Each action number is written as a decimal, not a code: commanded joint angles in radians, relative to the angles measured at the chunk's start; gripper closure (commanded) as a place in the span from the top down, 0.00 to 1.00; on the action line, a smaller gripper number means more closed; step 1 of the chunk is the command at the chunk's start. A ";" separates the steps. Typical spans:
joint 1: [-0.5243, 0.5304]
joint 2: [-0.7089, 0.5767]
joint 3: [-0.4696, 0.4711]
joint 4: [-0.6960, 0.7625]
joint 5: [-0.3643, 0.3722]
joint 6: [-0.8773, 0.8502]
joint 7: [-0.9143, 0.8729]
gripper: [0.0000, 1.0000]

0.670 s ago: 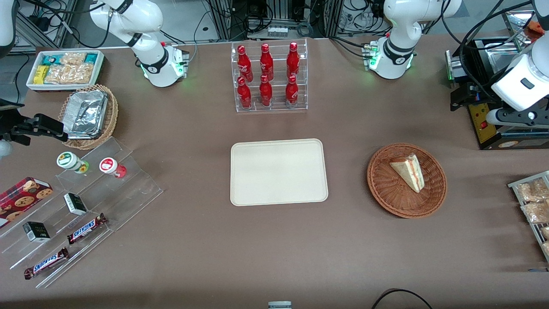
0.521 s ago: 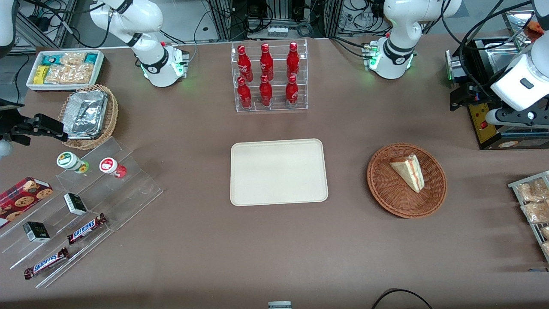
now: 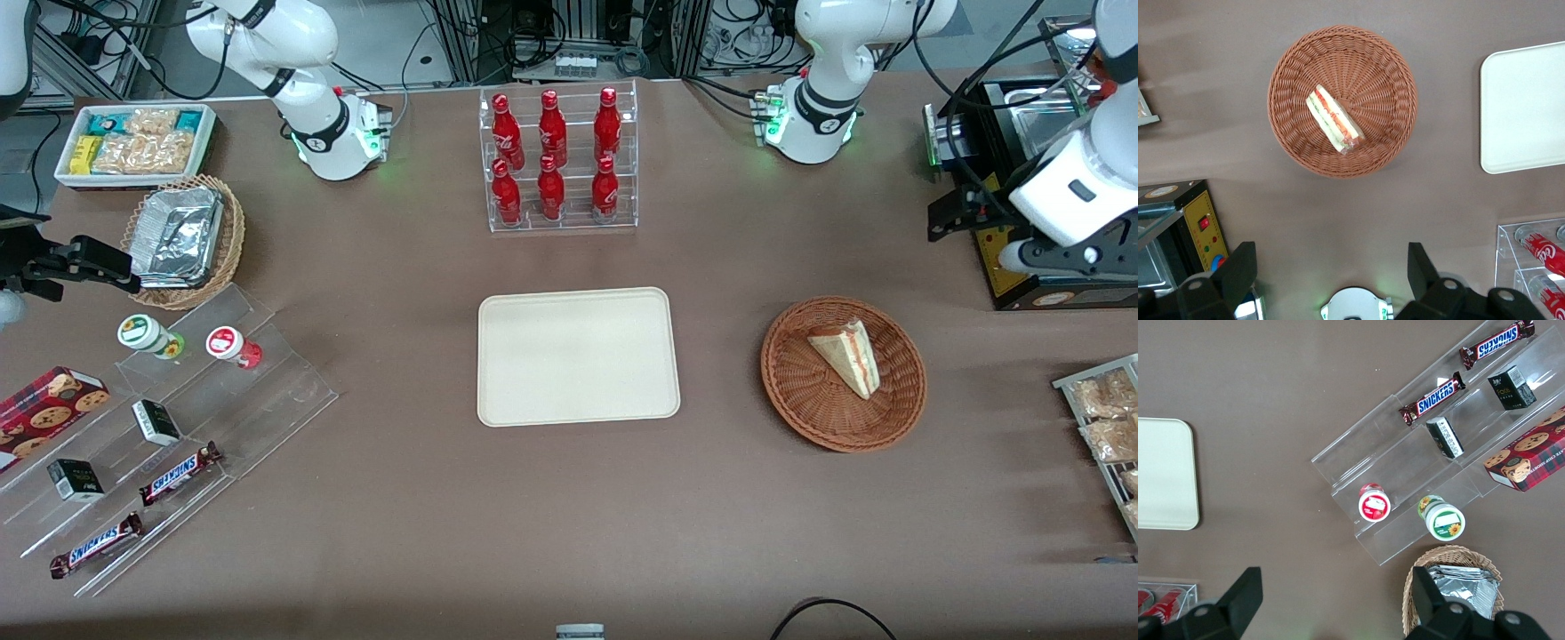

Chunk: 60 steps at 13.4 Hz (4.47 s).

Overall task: Place sandwich from basket to tray
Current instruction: 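Move the left gripper from rest toward the wicker basket, then lower the open left gripper over the wrapped sandwich in the basket, then close the left gripper on the sandwich's wrapped edge, then lift the sandwich and carry it toward the cream tray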

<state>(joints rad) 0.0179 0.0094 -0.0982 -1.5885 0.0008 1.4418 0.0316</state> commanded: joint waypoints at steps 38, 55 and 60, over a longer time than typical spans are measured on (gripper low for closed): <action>-0.009 0.158 0.015 -0.642 0.016 0.913 -0.736 1.00; -0.009 0.204 0.014 -0.715 0.015 1.026 -0.734 0.02; -0.009 0.141 0.014 -0.713 0.015 0.927 -0.723 0.00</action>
<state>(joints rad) 0.0139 0.2123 -0.0827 -2.2870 0.0073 2.4218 -0.6809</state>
